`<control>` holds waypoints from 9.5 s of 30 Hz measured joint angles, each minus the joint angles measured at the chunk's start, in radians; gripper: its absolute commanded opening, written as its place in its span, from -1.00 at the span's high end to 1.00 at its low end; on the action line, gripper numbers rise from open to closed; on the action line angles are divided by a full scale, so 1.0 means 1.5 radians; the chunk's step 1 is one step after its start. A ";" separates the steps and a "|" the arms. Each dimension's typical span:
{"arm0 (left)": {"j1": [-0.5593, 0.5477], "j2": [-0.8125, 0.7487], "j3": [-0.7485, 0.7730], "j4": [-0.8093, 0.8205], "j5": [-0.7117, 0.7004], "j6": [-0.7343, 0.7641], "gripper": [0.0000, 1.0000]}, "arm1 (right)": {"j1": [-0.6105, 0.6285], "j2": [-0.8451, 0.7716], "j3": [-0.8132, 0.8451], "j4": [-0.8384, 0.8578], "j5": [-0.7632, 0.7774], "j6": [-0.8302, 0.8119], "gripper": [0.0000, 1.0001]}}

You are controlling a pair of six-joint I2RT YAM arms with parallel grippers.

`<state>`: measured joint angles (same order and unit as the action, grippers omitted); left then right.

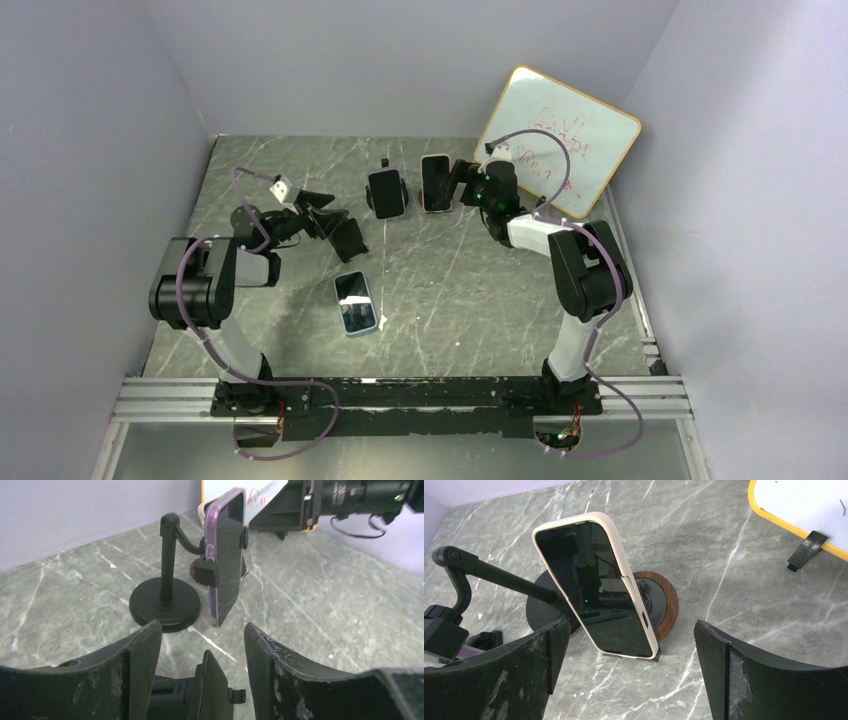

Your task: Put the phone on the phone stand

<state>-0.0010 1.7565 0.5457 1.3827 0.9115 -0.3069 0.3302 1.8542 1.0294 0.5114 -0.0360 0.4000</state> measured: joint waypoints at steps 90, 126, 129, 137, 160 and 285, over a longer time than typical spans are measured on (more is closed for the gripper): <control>0.052 0.367 0.818 -1.355 0.284 0.788 0.90 | 0.000 -0.071 -0.013 -0.011 0.036 -0.045 -1.00; 0.254 0.190 0.264 0.026 0.126 -0.219 -0.94 | 0.256 -0.246 -0.104 0.006 0.205 -0.177 -0.99; 0.264 0.124 0.156 0.054 0.070 -0.217 -0.94 | 0.337 -0.250 -0.090 -0.033 0.233 -0.186 -0.99; 0.245 -0.218 0.046 -0.129 -0.154 -0.051 -0.94 | 0.474 -0.194 -0.019 -0.186 0.253 -0.172 -1.00; 0.155 -0.235 -0.023 -0.328 -0.460 -0.024 -0.94 | 0.479 0.054 0.164 -0.438 0.145 0.046 -0.96; 0.007 -0.263 -0.149 -0.357 -0.509 -0.078 -0.77 | 0.579 0.160 0.291 -0.606 0.255 0.085 -0.25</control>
<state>0.0101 1.3613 0.3222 0.8478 0.1474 -0.4244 1.1988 2.0941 1.4662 -0.3981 0.3462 0.5270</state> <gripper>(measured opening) 0.971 0.794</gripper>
